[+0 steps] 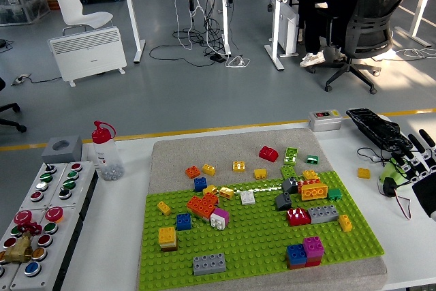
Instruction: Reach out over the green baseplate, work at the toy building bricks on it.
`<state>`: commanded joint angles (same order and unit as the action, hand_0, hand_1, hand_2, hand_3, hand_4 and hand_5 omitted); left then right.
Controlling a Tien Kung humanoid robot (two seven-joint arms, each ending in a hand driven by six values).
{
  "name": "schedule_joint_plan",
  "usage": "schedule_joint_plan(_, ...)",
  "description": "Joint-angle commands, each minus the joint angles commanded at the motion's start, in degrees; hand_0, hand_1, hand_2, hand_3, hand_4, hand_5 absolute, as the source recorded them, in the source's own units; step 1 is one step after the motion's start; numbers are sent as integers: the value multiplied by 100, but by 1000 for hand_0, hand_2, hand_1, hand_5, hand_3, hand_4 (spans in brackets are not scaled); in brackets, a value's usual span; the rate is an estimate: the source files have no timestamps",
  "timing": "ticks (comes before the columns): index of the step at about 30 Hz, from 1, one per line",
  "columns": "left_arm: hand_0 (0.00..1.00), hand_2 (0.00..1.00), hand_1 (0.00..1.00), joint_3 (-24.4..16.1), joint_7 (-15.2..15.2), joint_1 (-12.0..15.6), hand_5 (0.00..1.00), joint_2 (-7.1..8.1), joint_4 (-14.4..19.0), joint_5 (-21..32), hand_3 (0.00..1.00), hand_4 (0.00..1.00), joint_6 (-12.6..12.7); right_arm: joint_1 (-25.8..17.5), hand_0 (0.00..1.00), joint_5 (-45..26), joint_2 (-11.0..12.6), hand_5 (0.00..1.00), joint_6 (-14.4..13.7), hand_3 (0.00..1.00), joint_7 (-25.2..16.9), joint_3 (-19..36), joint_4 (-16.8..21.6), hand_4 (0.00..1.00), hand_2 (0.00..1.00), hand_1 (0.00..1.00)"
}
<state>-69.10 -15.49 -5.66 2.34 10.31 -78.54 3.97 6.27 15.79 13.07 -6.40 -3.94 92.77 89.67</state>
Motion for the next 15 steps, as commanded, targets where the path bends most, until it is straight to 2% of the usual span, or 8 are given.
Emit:
schedule_joint_plan(2,690,691,700,-13,-1,-13,998,-1,0,-21,624,362,3,-10,828,-410,-12,675,-11,805,-14,18,12,603,825,799)
schedule_joint_plan(5,690,691,700,-48,-11,-31,998,-9,0,-69,624,362,6,-49,828,-938,-8,675,-180,805,-33,51,42,603,825,799)
schedule_joint_plan(6,690,691,699,-54,-12,-34,998,-12,0,-75,624,361,7,-59,805,-1063,-4,639,-217,774,-35,56,45,579,779,755)
schedule_joint_plan(9,690,691,699,-72,-22,-36,998,-36,0,-102,624,361,9,-99,805,-1502,0,639,-292,774,-39,64,58,579,779,755)
schedule_joint_plan(15,690,695,700,-94,-43,-33,998,-80,0,-166,625,361,2,-105,799,-1964,4,626,-306,758,-54,-49,67,576,771,746)
